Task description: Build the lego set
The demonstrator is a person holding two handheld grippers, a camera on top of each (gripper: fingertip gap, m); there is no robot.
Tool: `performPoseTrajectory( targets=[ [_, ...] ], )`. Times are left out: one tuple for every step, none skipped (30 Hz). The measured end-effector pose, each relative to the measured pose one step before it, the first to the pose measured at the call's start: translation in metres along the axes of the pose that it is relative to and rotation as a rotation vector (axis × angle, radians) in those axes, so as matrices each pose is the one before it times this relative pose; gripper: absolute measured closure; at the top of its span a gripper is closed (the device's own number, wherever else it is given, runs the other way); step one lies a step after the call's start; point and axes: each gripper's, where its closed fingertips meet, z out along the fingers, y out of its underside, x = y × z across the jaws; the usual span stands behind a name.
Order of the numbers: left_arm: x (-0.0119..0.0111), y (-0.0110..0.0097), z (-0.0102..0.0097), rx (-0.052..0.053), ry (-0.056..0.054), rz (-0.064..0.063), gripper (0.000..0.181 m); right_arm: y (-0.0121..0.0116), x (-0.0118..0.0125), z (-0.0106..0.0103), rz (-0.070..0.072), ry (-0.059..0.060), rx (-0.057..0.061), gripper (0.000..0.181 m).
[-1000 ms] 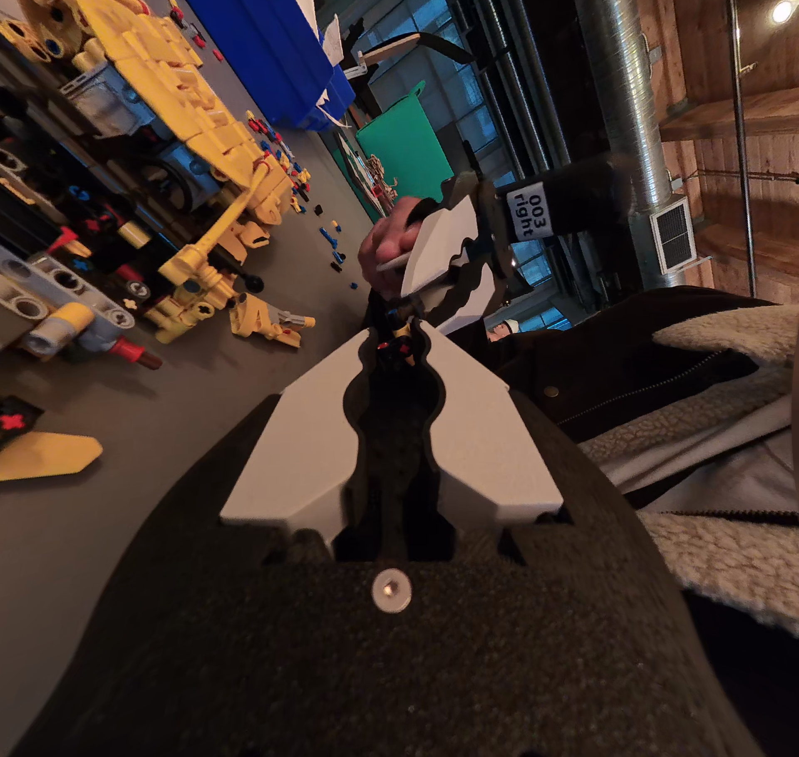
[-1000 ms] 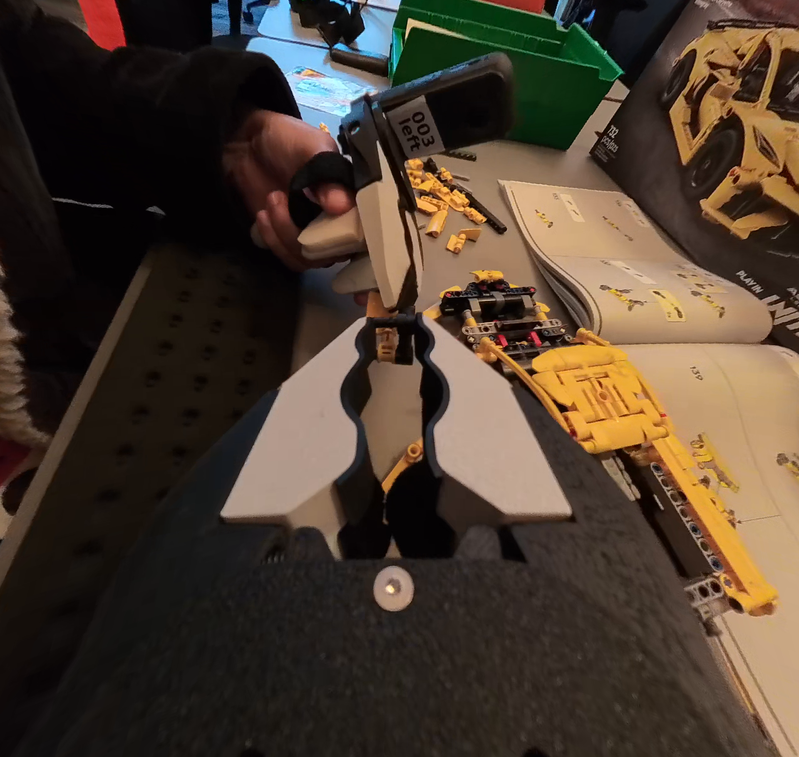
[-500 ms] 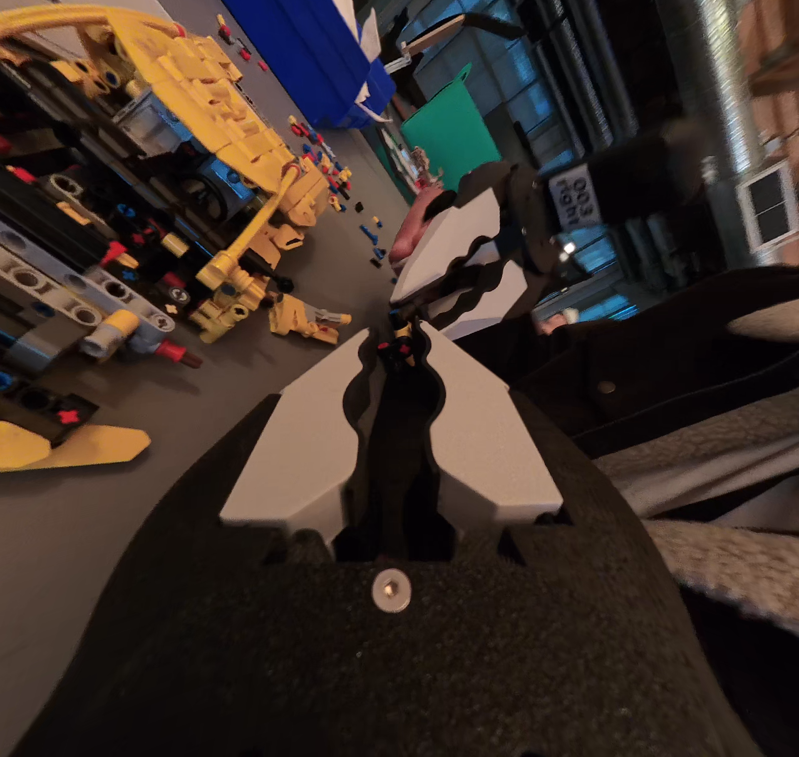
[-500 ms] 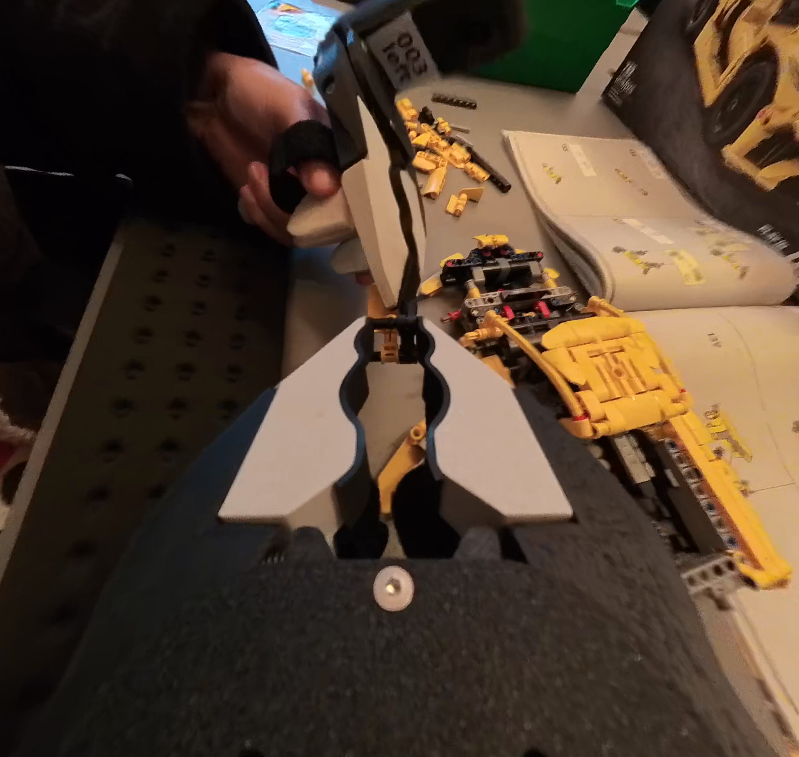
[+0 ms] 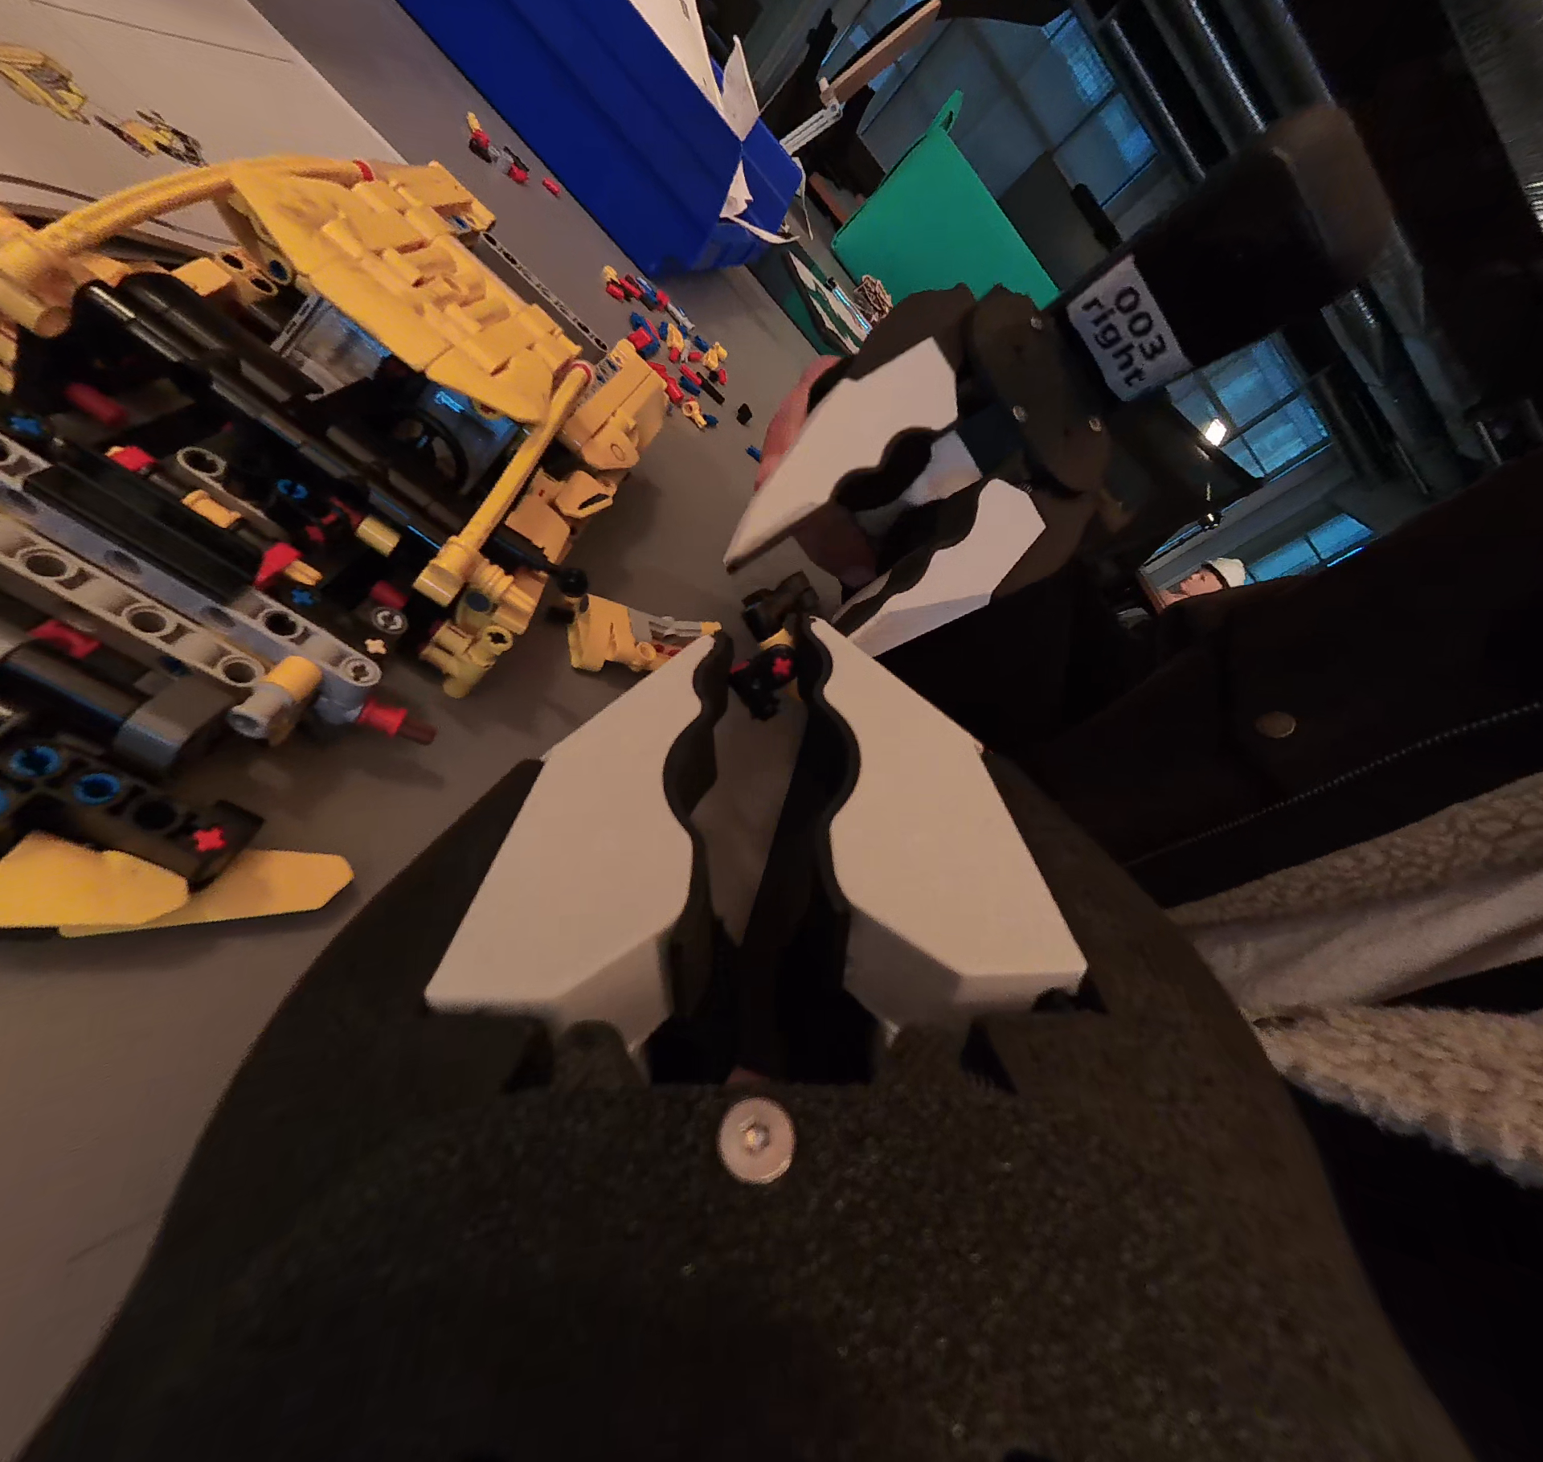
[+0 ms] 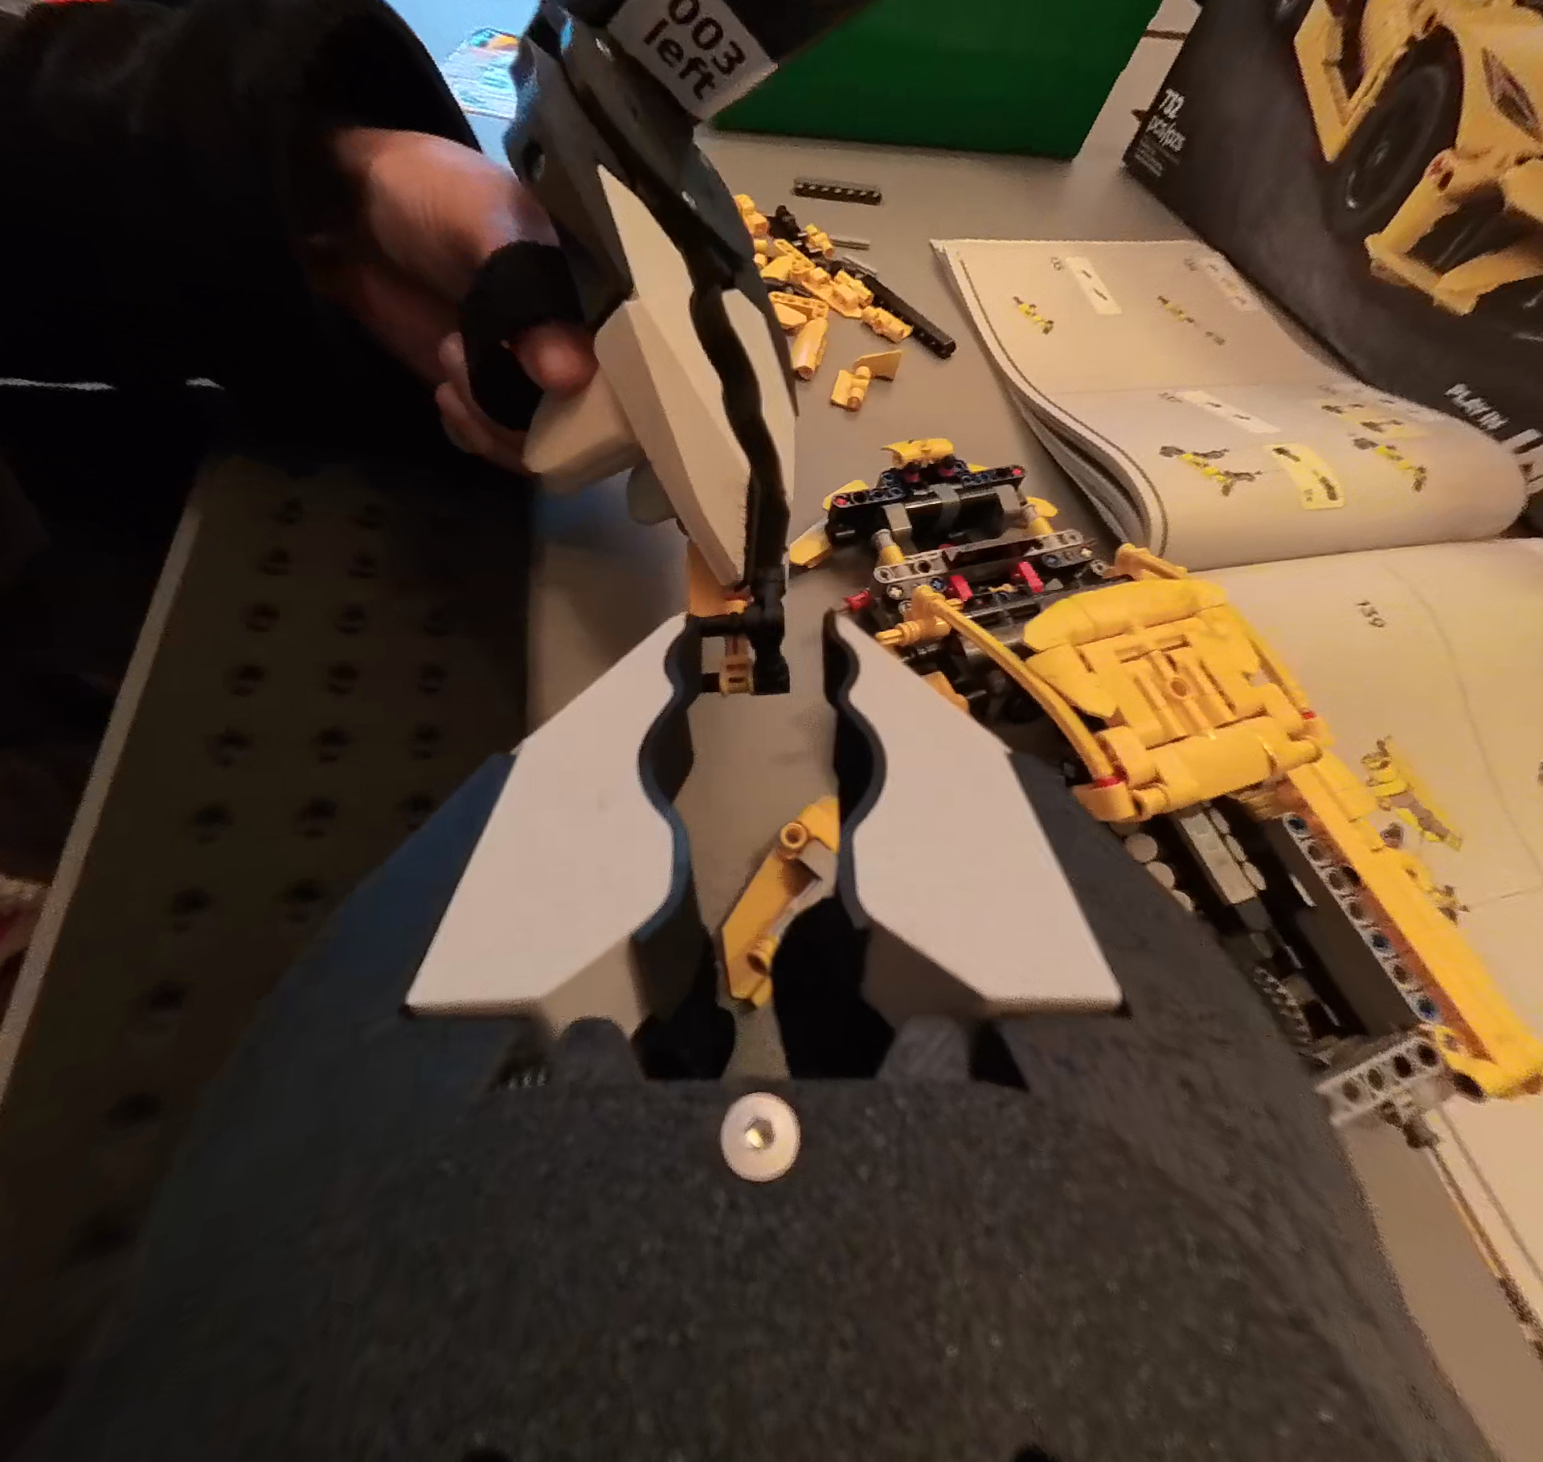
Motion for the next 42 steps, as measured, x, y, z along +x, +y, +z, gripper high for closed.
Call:
performPoseTrajectory(
  targets=[
    [-0.00038, -0.00003, 0.00002, 0.0002, -0.0008, -0.0024, 0.166, -0.00129, -0.00013, -0.00080, -0.0219, 0.0128, 0.0044, 0.155],
    [0.00028, -0.00003, 0.00006, 0.0000, 0.0025, -0.0012, 0.166, -0.00070, -0.00174, -0.00035, -0.0205, 0.0006, 0.0004, 0.159],
    [-0.00066, 0.00019, 0.00002, -0.0011, -0.0042, -0.0003, 0.166, 0.00035, -0.00129, 0.00056, -0.0167, 0.0026, -0.0067, 0.163],
    [-0.00097, 0.00012, 0.00012, -0.0009, -0.0064, -0.0005, 0.166, 0.00100, 0.00046, 0.00056, -0.0201, 0.0143, -0.0097, 0.163],
    [-0.00028, 0.00048, 0.00027, -0.0028, -0.0033, 0.0023, 0.166, -0.00032, 0.00038, -0.00025, -0.0284, 0.0137, -0.0039, 0.163],
    [0.00068, -0.00042, 0.00008, 0.0020, -0.0010, 0.0088, 0.166, -0.00181, 0.00084, -0.00102, -0.0250, 0.0164, 0.0042, 0.163],
    [0.00007, -0.00013, 0.00012, 0.0001, -0.0093, 0.0170, 0.166, 0.00041, 0.00019, 0.00007, -0.0166, 0.0069, -0.0080, 0.163],
    [-0.00146, 0.00169, 0.00075, -0.0128, -0.0207, 0.0213, 0.166, 0.00353, -0.00125, 0.00072, -0.0009, -0.0131, -0.0249, 0.163],
    [-0.00109, 0.00218, 0.00117, -0.0156, -0.0171, 0.0184, 0.166, 0.00252, -0.00121, 0.00011, 0.0109, -0.0173, -0.0131, 0.163],
    [0.00078, 0.00055, 0.00067, -0.0043, -0.0023, 0.0111, 0.166, 0.00002, -0.00005, -0.00123, 0.0107, -0.0069, 0.0075, 0.166],
    [0.00200, 0.00017, 0.00022, -0.0008, 0.0099, 0.0073, 0.166, -0.00066, -0.00104, -0.00120, 0.0131, -0.0132, 0.0077, 0.166],
    [0.00083, 0.00052, 0.00031, -0.0038, 0.0015, 0.0054, 0.166, 0.00115, -0.00115, -0.00004, 0.0142, -0.0141, -0.0072, 0.167],
    [-0.00050, 0.00062, 0.00038, -0.0037, -0.0079, 0.0058, 0.166, 0.00153, -0.00034, 0.00053, 0.0039, -0.0054, -0.0065, 0.167],
    [-0.00026, -0.00001, 0.00000, 0.0007, -0.0021, 0.0009, 0.166, -0.00037, 0.00025, 0.00003, 0.0009, 0.0027, 0.0059, 0.167],
    [0.00107, -0.00087, -0.00065, 0.0056, 0.0110, -0.0050, 0.166, -0.00109, -0.00082, -0.00050, 0.0078, -0.0059, 0.0082, 0.167],
    [0.00065, -0.00046, -0.00040, 0.0033, 0.0077, -0.0040, 0.166, -0.00020, -0.00019, 0.00006, 0.0039, -0.0052, 0.0010, 0.167],
    [-0.00069, 0.00000, 0.00013, 0.0001, -0.0053, 0.0001, 0.166, 0.00031, 0.00134, 0.00043, -0.0108, 0.0056, 0.0021, 0.167],
    [-0.00068, -0.00059, 0.00003, 0.0035, -0.0041, -0.0015, 0.166, -0.00113, 0.00207, 0.00009, -0.0180, 0.0153, 0.0098, 0.166],
    [0.00020, -0.00213, -0.00085, 0.0134, 0.0066, -0.0072, 0.166, -0.00294, 0.00175, -0.00009, 0.0039, 0.0129, 0.0162, 0.166],
    [0.00047, -0.00268, -0.00162, 0.0186, 0.0154, -0.0173, 0.166, -0.00315, 0.00098, 0.00024, 0.0293, 0.0001, 0.0192, 0.166],
    [-0.00005, -0.00203, -0.00132, 0.0149, 0.0141, -0.0233, 0.166, -0.00176, 0.00101, 0.00081, 0.0292, -0.0055, 0.0201, 0.166],
    [-0.00082, -0.00125, -0.00091, 0.0091, 0.0067, -0.0183, 0.166, -0.00093, 0.00080, 0.00073, 0.0186, -0.0031, 0.0169, 0.166],
    [-0.00093, -0.00134, -0.00076, 0.0092, 0.0015, -0.0120, 0.166, -0.00191, -0.00042, -0.00011, 0.0110, -0.0046, 0.0175, 0.163],
    [0.00084, -0.00135, -0.00097, 0.0090, 0.0132, -0.0102, 0.166, -0.00396, -0.00178, -0.00122, 0.0065, -0.0092, 0.0249, 0.158],
    [0.00150, -0.00177, -0.00098, 0.0123, 0.0169, -0.0132, 0.166, -0.00351, -0.00094, -0.00159, 0.0036, -0.0026, 0.0244, 0.156],
    [-0.00036, -0.00156, -0.00085, 0.0114, 0.0078, -0.0143, 0.166, -0.00184, 0.00098, -0.00135, 0.0052, 0.0086, 0.0183, 0.155],
    [0.00036, -0.00089, -0.00058, 0.0060, 0.0121, -0.0150, 0.166, -0.00007, 0.00202, -0.00076, 0.0064, 0.0120, 0.0077, 0.154],
    [0.00131, -0.00078, -0.00033, 0.0067, 0.0156, -0.0138, 0.166, -0.00087, 0.00131, -0.00039, 0.0090, 0.0082, 0.0088, 0.154],
    [0.00011, -0.00026, -0.00004, 0.0037, 0.0048, -0.0066, 0.166, -0.00182, -0.00063, -0.00002, 0.0054, -0.0027, 0.0122, 0.154],
    [-0.00004, 0.00066, 0.00033, -0.0036, 0.0002, -0.0004, 0.166, -0.00262, 0.00012, -0.00010, -0.0031, 0.0057, 0.0146, 0.155],
    [0.00092, 0.00021, 0.00052, -0.0014, 0.0053, 0.0001, 0.166, -0.00171, -0.00118, 0.00003, -0.0142, 0.0007, 0.0087, 0.156],
    [0.00102, -0.00019, 0.00016, 0.0025, 0.0091, -0.0059, 0.166, 0.00197, -0.00085, 0.00117, -0.0138, 0.0013, -0.0105, 0.158],
    [0.00048, 0.00062, 0.00022, -0.0024, 0.0064, -0.0074, 0.166, 0.00448, 0.00130, 0.00182, -0.0119, 0.0134, -0.0228, 0.160],
    [0.00058, 0.00143, 0.00061, -0.0074, 0.0043, -0.0015, 0.166, 0.00295, -0.00085, 0.00117, -0.0139, 0.0015, -0.0154, 0.166],
    [0.00058, 0.00093, 0.00056, -0.0047, 0.0010, 0.0035, 0.166, -0.00002, -0.00048, -0.00050, -0.0187, 0.0032, -0.0055, 0.166],
    [0.00145, 0.00039, 0.00024, -0.0021, 0.0067, 0.0036, 0.166, -0.00036, -0.00107, -0.00132, -0.0087, -0.0131, -0.0114, 0.166],
    [0.00159, 0.00093, 0.00071, -0.0046, 0.0078, 0.0030, 0.167, -0.00039, -0.00105, -0.00157, 0.0211, -0.0276, -0.0018, 0.166],
    [0.00189, 0.00055, 0.00084, -0.0009, 0.0088, 0.0023, 0.167, -0.00123, -0.00040, -0.00144, 0.0249, -0.0259, 0.0186, 0.167],
    [0.00072, 0.00021, 0.00068, -0.0001, 0.0041, -0.0010, 0.167, -0.00007, 0.00008, -0.00060, 0.0114, -0.0126, 0.0092, 0.167],
    [-0.00061, 0.00023, 0.00018, -0.0013, -0.0022, -0.0043, 0.166, 0.00068, 0.00061, 0.00049, 0.0061, -0.0020, 0.0013, 0.167],
    [-0.00099, -0.00031, -0.00045, 0.0014, -0.0009, -0.0085, 0.166, -0.00006, 0.00083, 0.00087, 0.0137, 0.0012, 0.0067, 0.166],
    [-0.00093, -0.00077, -0.00052, 0.0054, 0.0001, -0.0099, 0.167, -0.00037, 0.00093, 0.00090, 0.0156, 0.0018, 0.0092, 0.166]
  ],
)
